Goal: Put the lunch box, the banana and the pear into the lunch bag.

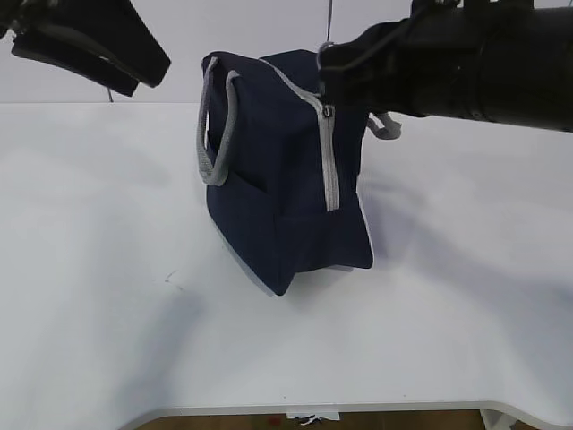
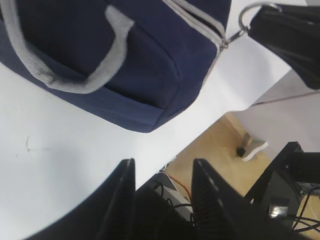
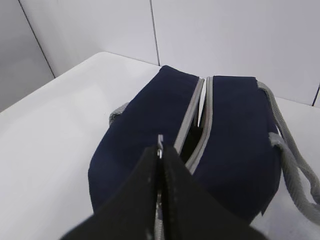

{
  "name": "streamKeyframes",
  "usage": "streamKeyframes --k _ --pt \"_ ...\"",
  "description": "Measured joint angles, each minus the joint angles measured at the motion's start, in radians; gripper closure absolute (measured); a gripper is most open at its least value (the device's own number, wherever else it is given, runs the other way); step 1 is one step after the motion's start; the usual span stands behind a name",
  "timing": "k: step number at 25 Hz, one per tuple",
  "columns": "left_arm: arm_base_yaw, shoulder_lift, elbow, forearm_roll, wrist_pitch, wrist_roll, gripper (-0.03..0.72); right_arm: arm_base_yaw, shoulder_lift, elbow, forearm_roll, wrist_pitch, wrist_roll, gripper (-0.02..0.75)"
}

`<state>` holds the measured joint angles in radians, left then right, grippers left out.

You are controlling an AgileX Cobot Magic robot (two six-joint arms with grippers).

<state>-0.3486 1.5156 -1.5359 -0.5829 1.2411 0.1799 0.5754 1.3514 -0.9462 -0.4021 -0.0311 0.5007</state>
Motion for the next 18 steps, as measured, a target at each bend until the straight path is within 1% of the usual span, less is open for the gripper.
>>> streamKeyframes --k 2,8,13,15,17,18 --pt "-0.014 0.007 0.000 0.014 0.000 0.000 0.399 0.000 0.002 -0.005 0.000 0.000 0.045 0.737" --pt "-0.020 0.007 0.000 0.027 0.000 0.000 0.399 0.000 0.035 -0.018 0.000 0.000 0.175 0.737" --pt "-0.046 0.007 0.011 0.028 0.000 0.000 0.399 0.000 0.039 -0.030 0.000 0.000 0.192 0.737" --pt "-0.059 0.007 0.051 0.030 0.000 0.000 0.399 0.000 0.039 -0.040 0.000 0.000 0.194 0.737" --pt "-0.059 0.007 0.051 0.030 0.000 0.000 0.399 0.000 0.039 -0.042 0.000 0.000 0.194 0.737" --pt "-0.075 0.007 0.083 0.030 -0.026 0.000 0.399 0.000 0.039 -0.042 0.000 0.000 0.194 0.737"
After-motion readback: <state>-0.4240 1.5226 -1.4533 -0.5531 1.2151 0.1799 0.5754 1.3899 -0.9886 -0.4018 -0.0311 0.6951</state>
